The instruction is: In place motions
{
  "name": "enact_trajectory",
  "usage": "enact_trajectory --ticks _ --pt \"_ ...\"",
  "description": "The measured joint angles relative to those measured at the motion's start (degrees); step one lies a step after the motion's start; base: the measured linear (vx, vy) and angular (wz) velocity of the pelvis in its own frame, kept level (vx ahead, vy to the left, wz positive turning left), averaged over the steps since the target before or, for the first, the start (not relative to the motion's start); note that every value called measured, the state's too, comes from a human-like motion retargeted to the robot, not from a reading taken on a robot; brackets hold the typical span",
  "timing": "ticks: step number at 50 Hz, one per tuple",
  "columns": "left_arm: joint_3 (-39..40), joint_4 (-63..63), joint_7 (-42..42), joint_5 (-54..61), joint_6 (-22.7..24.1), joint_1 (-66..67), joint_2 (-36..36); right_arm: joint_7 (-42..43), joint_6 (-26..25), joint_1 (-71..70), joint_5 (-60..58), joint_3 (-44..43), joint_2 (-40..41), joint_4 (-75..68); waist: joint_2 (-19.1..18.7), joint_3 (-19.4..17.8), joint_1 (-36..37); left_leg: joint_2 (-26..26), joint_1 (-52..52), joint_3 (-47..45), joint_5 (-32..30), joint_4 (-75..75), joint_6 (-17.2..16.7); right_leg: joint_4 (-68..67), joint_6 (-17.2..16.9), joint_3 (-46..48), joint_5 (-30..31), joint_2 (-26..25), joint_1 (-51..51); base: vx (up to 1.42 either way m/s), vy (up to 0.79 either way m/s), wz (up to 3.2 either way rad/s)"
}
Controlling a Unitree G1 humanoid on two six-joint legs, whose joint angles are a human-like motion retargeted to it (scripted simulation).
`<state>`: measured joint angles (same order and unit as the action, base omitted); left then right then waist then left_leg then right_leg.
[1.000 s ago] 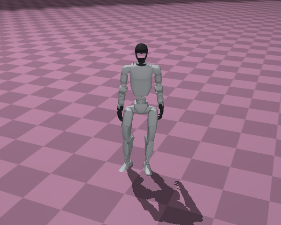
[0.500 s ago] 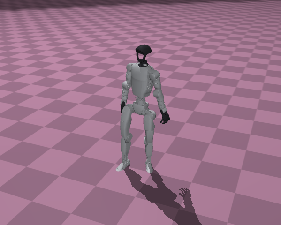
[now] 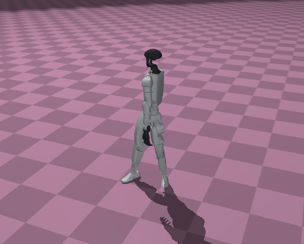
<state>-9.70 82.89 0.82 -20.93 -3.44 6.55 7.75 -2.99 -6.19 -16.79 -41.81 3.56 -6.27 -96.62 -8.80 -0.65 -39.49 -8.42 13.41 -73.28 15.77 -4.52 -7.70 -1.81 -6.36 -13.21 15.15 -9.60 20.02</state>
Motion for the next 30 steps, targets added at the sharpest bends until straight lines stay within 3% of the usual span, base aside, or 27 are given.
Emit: enact_trajectory --ticks 7,13,18,30 --pt "0.2 -0.4 -1.7 -2.6 0.9 -0.2 -3.4 0.6 -2.5 3.5 0.2 -3.6 -1.6 -0.8 0.0 -0.5 3.2 0.7 -0.1 2.8 -0.7 0.9 0.6 0.0 1.0 3.1 -0.6 1.4 -1.6 0.07 0.04 0.41" --pt "3.8 0.8 -2.8 -0.3 -0.8 0.2 -4.7 2.5 -1.0 7.7 4.0 -9.8 -2.8 -0.8 0.8 -0.5 10.1 1.1 -1.0 9.0 -2.1 2.0 2.1 -0.2 2.0 10.5 -2.0 5.3 -4.9 0.14 0.05 1.22" --pt "5.8 1.0 -2.4 2.5 -0.7 -0.6 -3.2 1.9 -0.6 11.4 7.9 -14.4 -4.1 -0.8 1.4 -0.2 15.4 1.3 -4.1 20.2 -3.7 2.6 4.2 -1.0 3.1 21.8 -4.0 9.8 -7.8 0.17 0.10 2.13" --pt "9.6 3.6 -1.4 4.8 -0.6 -3.1 3.5 1.1 0.5 16.0 5.8 -18.0 -6.7 -0.8 6.1 1.1 29.7 5.9 -11.7 49.9 -9.8 3.7 7.7 -0.6 3.8 35.6 -9.3 16.2 -17.0 0.13 0.16 2.09"
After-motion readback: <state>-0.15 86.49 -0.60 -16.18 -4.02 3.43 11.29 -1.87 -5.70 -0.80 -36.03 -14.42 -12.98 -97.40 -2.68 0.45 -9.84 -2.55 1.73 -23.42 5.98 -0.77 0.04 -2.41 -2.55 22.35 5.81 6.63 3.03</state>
